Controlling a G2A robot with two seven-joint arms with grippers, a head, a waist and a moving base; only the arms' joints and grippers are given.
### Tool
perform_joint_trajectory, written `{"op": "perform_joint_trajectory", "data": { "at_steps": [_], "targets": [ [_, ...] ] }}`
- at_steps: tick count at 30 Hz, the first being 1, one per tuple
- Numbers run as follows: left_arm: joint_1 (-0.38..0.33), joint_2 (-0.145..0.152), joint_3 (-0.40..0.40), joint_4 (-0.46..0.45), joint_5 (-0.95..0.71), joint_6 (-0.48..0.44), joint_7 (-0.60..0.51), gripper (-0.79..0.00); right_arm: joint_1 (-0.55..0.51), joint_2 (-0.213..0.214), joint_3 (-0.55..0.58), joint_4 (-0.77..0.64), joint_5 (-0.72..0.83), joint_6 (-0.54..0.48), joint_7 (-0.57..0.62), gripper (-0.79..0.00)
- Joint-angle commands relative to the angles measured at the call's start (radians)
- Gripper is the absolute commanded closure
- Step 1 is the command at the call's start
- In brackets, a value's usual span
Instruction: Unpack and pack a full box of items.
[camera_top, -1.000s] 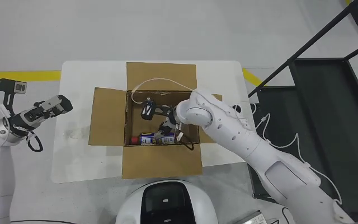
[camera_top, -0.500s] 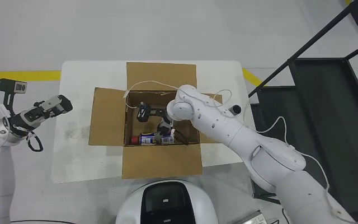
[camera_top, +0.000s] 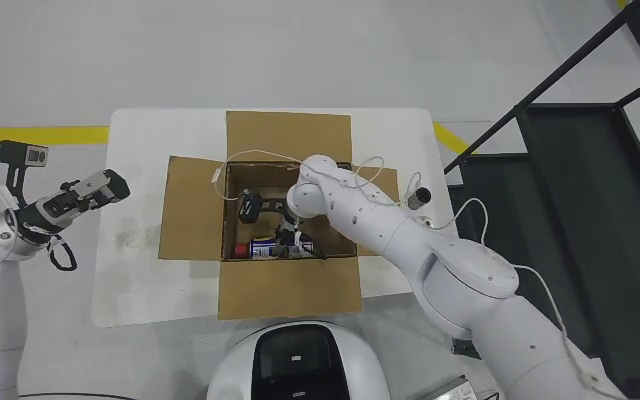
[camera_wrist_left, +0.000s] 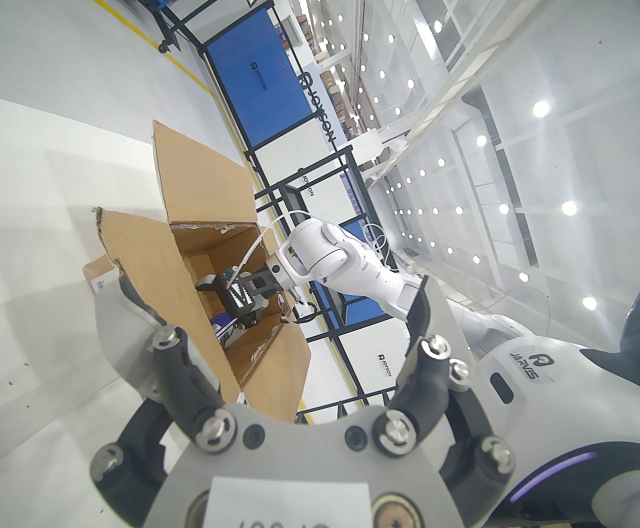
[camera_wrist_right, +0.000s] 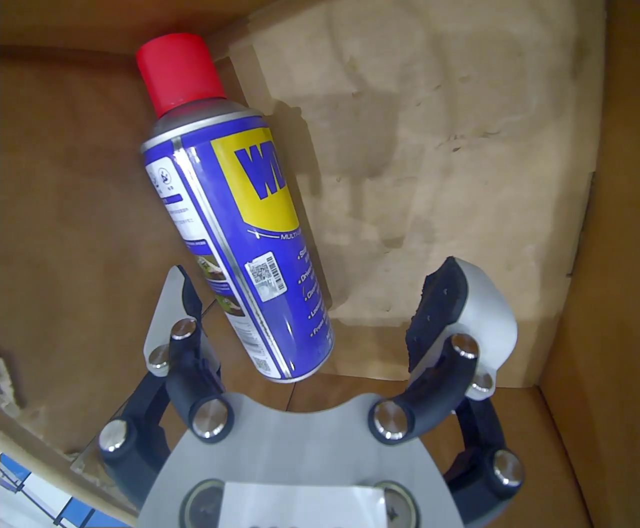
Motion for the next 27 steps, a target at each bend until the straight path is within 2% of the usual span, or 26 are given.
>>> {"op": "perform_joint_trajectory", "data": {
  "at_steps": [1,2,3,4,10,15,21,27],
  "targets": [
    [0.000,0.000,0.000,0.000,0.000,0.000,0.000,-0.785,0.007,-0.017,-0.009,0.033,-0.003,-0.008,-0.006,-0.557],
    [0.000,0.000,0.000,0.000,0.000,0.000,0.000,-0.785,0.009,-0.025,-0.012,0.048,-0.004,-0.011,-0.010,-0.363],
    [0.000,0.000,0.000,0.000,0.000,0.000,0.000,-0.785,0.011,-0.033,-0.015,0.064,-0.003,-0.015,-0.013,-0.240],
    [0.000,0.000,0.000,0.000,0.000,0.000,0.000,-0.785,0.014,-0.040,-0.017,0.078,-0.002,-0.019,-0.016,-0.015],
    [0.000,0.000,0.000,0.000,0.000,0.000,0.000,-0.785,0.028,-0.075,-0.025,0.154,-0.007,-0.036,-0.043,0.000],
    [0.000,0.000,0.000,0.000,0.000,0.000,0.000,-0.785,0.050,-0.087,-0.014,0.204,-0.014,-0.040,-0.083,0.000],
    [0.000,0.000,0.000,0.000,0.000,0.000,0.000,-0.785,0.076,-0.079,0.009,0.234,-0.025,-0.052,-0.129,0.000],
    [0.000,0.000,0.000,0.000,0.000,0.000,0.000,-0.785,0.082,-0.054,0.032,0.200,-0.045,-0.073,-0.158,0.000]
  ]
}}
